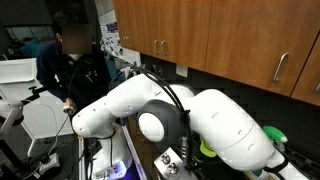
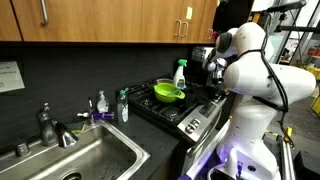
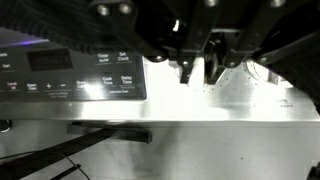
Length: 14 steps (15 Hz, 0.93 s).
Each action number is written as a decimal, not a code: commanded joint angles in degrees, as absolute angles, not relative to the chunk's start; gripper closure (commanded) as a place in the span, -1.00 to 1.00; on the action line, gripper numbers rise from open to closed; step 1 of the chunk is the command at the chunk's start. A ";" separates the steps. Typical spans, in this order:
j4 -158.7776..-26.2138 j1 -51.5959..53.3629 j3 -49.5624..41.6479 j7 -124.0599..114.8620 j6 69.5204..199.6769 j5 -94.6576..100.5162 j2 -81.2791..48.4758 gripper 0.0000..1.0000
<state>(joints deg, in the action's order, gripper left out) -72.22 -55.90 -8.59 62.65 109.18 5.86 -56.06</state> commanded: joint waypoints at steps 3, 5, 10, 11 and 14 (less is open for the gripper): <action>-74.73 -55.41 -6.11 62.98 103.07 3.22 -55.41 0.89; -75.23 -55.49 -6.14 63.16 103.30 3.27 -55.11 0.89; -75.86 -55.08 -5.75 63.09 103.43 3.07 -54.41 0.89; -76.43 -55.01 -5.72 63.01 103.55 3.02 -53.95 0.89; -77.80 -55.49 -5.09 64.45 105.42 2.62 -53.10 0.89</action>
<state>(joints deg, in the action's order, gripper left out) -71.80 -55.91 -8.47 63.02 108.52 5.86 -56.17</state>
